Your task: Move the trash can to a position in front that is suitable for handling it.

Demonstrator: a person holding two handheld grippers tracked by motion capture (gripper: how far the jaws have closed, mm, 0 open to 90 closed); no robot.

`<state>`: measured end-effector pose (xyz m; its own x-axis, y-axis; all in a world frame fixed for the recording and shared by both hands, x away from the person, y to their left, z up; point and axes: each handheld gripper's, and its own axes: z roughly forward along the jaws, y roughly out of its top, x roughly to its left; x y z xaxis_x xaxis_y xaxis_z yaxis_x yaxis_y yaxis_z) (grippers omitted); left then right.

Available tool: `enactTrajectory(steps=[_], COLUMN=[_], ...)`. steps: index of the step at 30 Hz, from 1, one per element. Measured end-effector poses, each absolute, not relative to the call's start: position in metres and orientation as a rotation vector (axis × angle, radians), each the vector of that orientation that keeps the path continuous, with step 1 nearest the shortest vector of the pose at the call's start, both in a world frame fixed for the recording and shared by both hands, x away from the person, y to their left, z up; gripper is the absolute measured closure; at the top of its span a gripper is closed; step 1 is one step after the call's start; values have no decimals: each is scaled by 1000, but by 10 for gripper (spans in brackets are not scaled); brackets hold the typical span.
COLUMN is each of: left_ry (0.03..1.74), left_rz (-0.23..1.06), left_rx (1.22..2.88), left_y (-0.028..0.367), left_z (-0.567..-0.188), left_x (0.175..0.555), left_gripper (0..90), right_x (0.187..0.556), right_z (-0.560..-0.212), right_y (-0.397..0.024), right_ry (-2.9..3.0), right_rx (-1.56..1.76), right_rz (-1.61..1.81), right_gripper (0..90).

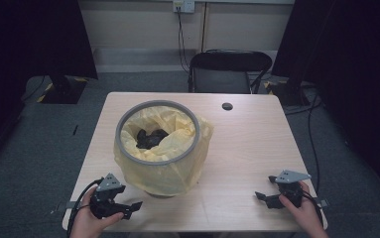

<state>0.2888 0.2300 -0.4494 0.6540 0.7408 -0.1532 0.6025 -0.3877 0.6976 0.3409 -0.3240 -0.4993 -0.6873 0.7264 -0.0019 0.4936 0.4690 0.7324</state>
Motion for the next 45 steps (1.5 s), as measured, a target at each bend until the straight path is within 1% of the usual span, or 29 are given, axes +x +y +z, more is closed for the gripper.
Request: enactTrajectory(steps=[13,16,17,21,36,45], left_ry=[1057,1057,1060,1054,1080,1093], left_rz=[239,237,236,226,246,282], left_rx=[2087,2084,2081,2081,2045,2024], left_y=[226,223,223,219,210,206], left_z=[-437,-435,-435,-431,-424,-422], left_x=[293,294,294,295,302,305], left_gripper=[130,118,100,96,125,145], right_x=[341,341,341,341,341,341], right_z=[-499,-499,-499,-499,-499,-499], right_y=[-324,-324,-324,-324,-324,-324], right_ry=[2408,2408,2408,2408,2408,2408], right_rx=[1034,1034,1034,1034,1035,1036], right_rz=[1049,1049,1049,1049,1049,1049], right_gripper=[142,141,141,141,141,141])
